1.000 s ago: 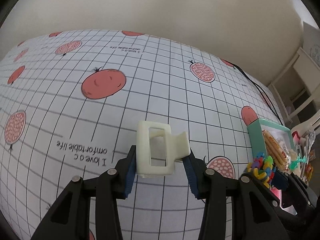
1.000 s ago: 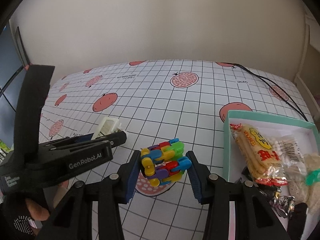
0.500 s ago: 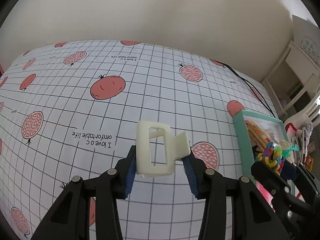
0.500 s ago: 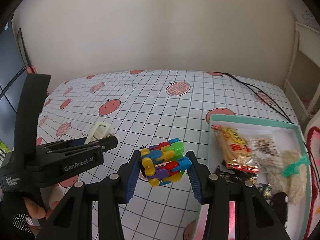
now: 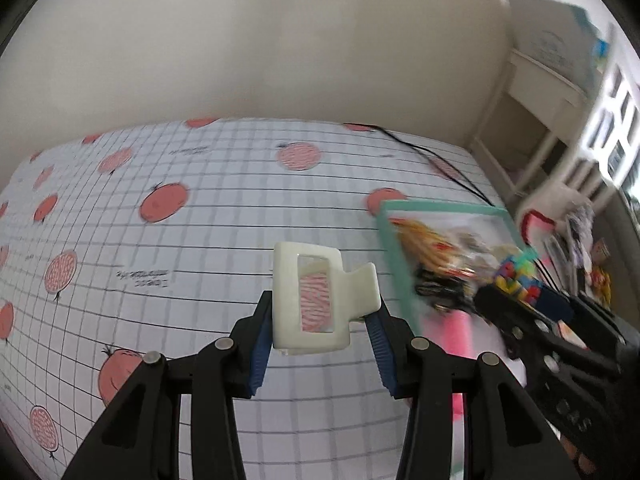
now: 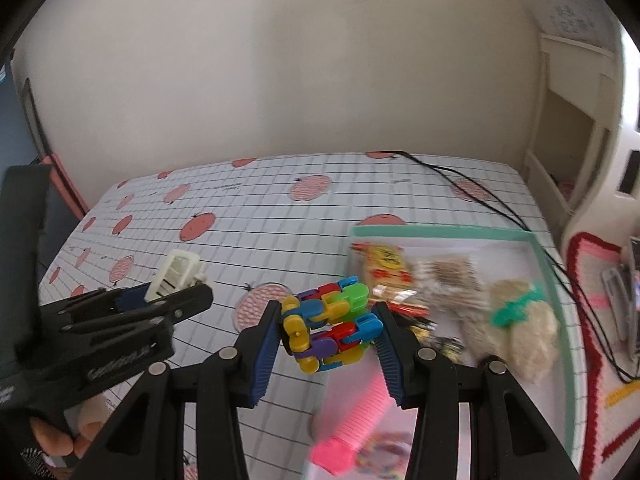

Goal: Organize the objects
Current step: 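Carry the white clip and block toy with both grippers over the tray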

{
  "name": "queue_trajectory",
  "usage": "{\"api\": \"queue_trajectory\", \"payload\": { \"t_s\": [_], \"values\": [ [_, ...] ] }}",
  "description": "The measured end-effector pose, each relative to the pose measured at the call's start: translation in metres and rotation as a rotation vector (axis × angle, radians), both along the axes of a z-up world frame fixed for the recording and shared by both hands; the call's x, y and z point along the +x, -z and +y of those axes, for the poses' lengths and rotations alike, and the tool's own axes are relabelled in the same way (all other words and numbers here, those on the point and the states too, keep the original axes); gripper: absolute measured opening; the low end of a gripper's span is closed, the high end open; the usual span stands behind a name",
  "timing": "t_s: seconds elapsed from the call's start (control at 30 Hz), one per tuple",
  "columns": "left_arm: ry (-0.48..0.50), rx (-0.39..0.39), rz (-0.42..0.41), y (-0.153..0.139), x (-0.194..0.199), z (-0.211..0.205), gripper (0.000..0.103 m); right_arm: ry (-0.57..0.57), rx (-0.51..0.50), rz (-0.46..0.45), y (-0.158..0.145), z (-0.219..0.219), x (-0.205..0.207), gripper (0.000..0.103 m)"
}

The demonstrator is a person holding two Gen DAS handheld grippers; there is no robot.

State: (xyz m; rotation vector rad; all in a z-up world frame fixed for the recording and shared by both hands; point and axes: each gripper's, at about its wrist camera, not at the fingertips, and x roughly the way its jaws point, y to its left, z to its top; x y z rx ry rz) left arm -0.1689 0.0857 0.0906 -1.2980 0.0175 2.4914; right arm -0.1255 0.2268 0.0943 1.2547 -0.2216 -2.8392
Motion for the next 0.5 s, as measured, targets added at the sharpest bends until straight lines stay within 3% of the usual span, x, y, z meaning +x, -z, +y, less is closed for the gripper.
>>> {"api": "queue_trajectory", "payload": {
  "t_s": [0.2, 0.5],
  "values": [
    [0.082, 0.024, -0.026, -0.001, 0.025, 0.038, 0.046, 0.081, 0.009, -0.021, -0.002, 0.045, 0.023, 0.048],
    [0.122, 0.062, -0.047, 0.001, 0.050, 0.080, 0.046, 0.223, 0.003, -0.077, 0.001, 0.101, 0.054, 0.048]
  ]
}}
